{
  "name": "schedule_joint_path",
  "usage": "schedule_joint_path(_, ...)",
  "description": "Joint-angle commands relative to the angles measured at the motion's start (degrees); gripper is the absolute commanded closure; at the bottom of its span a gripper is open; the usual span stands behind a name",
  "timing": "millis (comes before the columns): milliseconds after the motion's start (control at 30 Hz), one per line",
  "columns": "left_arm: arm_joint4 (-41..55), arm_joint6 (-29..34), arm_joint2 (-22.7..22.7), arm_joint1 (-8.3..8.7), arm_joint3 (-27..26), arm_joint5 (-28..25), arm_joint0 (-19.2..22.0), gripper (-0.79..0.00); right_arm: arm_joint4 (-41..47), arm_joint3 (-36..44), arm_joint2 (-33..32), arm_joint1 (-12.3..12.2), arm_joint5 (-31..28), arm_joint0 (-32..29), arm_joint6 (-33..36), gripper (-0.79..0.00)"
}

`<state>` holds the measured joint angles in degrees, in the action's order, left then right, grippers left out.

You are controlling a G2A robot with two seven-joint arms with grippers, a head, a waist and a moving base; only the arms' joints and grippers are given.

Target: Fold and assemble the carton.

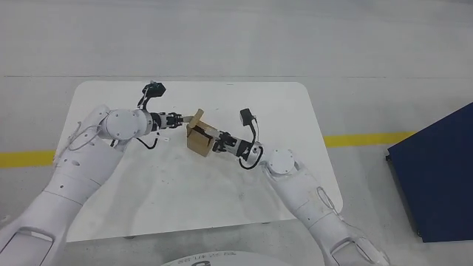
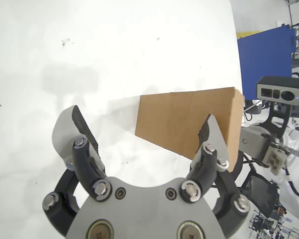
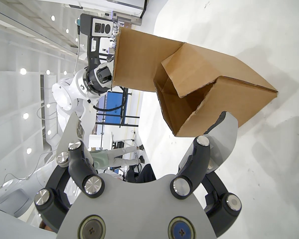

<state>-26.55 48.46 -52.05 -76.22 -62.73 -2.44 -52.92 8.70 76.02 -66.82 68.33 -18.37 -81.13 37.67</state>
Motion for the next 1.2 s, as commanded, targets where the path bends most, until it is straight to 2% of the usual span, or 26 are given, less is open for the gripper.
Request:
schedule_joint_path(0,0.02,-0.31,1.52,-0.55,0.83,-0.10,0.76,-0.785,0.12,-0.96,0.79,0.23,0.25,0.76,-0.48,-0.785)
schedule_joint_path(300,-0.05,-0.43,4.85,-1.96,4.14,-2.64,3.22,-0.785,1.28,-3.66,2.27,0.75,-0.81,2.43,-1.06,-0.785)
schedule_joint_path(567,-4.41,-1.30,6.76,-2.41,5.95,-0.88,3.97,-0.785,1.89,-3.42,1.86,0.66,-2.96,1.77,-1.23,-0.785)
schedule_joint_path(967,-5.08,-1.76,6.79,-2.68,5.97,-0.54,3.66,-0.785,1.91,-3.55,1.81,0.59,-2.30,1.88,-0.94,-0.785)
schedule_joint_path(1067,-5.16,-1.74,6.52,-2.64,5.95,-0.47,3.58,-0.745,2.03,-2.96,0.75,0.40,-3.63,1.29,-2.10,-0.785)
schedule_joint_path(1167,-5.33,-1.69,6.36,-2.62,5.80,-0.44,3.45,-0.714,4.49,-1.15,-1.84,-0.24,-7.10,-1.03,-0.25,-0.785)
